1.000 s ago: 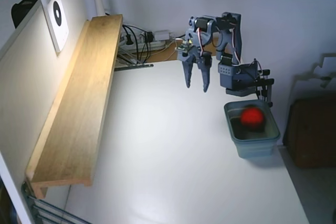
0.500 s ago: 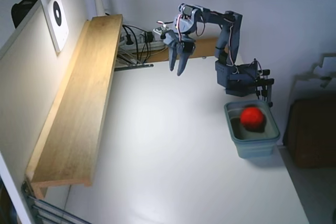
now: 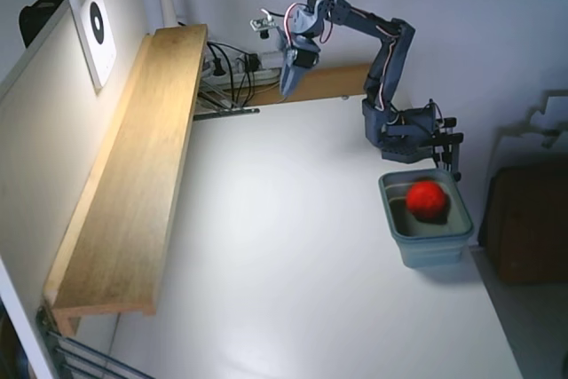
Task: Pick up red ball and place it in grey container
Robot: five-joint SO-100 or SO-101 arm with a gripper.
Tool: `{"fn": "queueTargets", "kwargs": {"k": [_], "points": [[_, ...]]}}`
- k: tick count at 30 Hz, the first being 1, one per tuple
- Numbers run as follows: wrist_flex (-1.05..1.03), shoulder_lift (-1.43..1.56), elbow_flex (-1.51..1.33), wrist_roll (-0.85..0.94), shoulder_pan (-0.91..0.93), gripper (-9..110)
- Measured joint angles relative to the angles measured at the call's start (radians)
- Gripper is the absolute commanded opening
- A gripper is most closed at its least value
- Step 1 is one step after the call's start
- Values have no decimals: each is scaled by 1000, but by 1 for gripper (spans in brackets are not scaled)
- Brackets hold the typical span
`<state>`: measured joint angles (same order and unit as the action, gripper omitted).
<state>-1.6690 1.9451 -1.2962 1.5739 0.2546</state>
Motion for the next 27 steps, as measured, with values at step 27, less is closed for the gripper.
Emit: {"fn": "queueTargets", "kwargs": {"k": [27], "points": [[-71,107,-15,0,265,-3]]}}
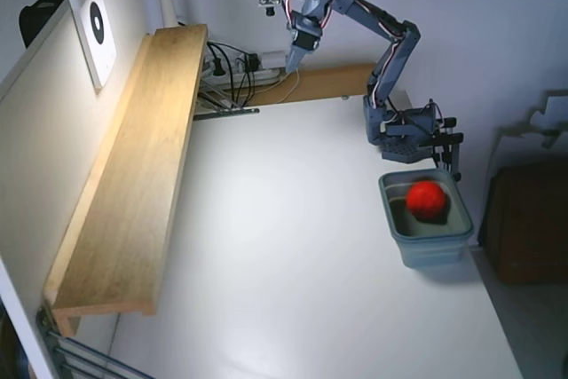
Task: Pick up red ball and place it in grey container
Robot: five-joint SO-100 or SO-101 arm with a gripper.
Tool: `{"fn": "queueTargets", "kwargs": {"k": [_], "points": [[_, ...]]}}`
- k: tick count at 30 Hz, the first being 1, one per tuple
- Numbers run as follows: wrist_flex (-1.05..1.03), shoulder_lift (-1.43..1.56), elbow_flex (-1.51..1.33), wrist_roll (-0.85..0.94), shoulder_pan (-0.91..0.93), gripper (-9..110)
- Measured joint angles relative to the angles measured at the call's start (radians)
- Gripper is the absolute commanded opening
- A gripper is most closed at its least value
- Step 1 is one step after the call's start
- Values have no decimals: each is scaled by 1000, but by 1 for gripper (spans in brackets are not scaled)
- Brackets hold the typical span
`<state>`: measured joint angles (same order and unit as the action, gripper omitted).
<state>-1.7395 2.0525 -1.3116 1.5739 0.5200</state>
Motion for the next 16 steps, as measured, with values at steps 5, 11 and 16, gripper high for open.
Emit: {"fn": "queueTargets", "kwargs": {"k": [5,11,16], "points": [[0,0,0,0,3,-3],[0,0,0,0,-3,-3],[0,0,0,0,-3,-3]]}}
